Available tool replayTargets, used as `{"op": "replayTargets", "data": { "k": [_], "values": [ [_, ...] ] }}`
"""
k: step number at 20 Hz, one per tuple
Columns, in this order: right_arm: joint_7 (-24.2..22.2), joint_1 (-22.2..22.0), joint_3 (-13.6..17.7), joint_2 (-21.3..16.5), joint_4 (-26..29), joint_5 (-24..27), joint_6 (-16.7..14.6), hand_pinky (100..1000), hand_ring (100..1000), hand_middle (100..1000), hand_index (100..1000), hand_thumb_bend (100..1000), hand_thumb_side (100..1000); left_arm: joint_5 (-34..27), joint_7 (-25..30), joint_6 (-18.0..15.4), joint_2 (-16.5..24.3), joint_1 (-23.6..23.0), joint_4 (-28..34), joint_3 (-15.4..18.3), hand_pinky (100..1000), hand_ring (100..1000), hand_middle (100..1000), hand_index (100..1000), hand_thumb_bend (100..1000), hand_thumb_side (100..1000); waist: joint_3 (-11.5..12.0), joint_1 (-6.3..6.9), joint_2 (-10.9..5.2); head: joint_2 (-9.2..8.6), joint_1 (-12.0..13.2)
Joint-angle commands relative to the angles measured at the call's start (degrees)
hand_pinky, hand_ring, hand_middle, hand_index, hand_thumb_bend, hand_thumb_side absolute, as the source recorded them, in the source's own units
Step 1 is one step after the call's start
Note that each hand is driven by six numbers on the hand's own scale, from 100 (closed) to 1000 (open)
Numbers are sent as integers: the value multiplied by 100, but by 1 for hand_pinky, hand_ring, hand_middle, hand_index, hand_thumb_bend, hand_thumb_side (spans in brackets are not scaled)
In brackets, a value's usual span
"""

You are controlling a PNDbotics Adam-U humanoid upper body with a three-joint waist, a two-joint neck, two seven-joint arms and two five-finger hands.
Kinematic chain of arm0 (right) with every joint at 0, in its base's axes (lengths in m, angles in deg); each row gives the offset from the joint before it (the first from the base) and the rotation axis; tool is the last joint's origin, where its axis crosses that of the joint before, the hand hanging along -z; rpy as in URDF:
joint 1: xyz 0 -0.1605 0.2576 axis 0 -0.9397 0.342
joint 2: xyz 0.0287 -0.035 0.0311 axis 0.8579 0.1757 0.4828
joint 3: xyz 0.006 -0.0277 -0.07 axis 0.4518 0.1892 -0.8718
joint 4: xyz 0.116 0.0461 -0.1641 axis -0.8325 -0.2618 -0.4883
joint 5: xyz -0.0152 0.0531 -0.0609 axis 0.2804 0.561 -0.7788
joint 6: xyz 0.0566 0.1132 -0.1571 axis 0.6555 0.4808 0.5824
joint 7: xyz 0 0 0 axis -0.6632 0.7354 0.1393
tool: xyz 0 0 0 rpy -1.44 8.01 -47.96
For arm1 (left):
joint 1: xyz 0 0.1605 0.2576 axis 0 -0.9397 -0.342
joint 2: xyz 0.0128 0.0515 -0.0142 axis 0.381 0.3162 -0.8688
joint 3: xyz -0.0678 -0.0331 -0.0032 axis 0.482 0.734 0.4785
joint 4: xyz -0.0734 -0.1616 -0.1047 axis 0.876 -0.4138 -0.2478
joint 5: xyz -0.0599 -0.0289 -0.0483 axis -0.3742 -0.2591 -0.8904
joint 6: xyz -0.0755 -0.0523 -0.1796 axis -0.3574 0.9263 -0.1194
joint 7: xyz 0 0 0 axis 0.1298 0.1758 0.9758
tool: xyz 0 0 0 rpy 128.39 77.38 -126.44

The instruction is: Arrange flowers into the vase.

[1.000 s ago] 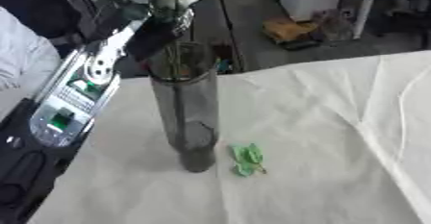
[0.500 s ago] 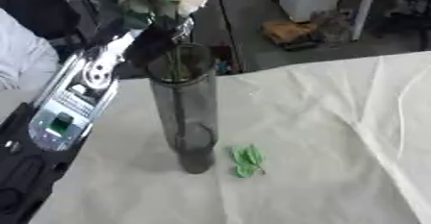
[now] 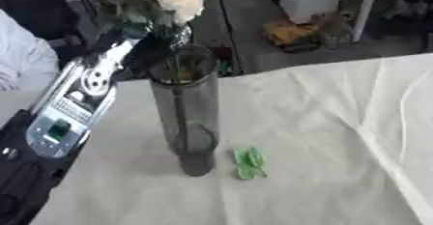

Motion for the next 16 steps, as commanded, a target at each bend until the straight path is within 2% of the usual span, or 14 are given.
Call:
{"op": "replayTargets", "data": {
  "k": [1,8,16],
  "values": [
    [-7,35,28,-48,79,17,-9,475,462,344,652,100,950,-1,36,2,200,78,99,99,756,923,956,981,100,1000,12,-27,-107,-70,-17],
    [-9,33,27,-51,79,18,-9,476,463,344,653,100,952,2,74,10,219,57,85,84,770,929,954,981,100,1000,16,-25,-111,-70,-17],
    [-23,19,24,-58,79,35,-10,477,463,344,653,100,952,66,620,49,317,50,169,212,789,945,963,1000,100,1000,32,-28,-135,-64,-13]
  ]
}}
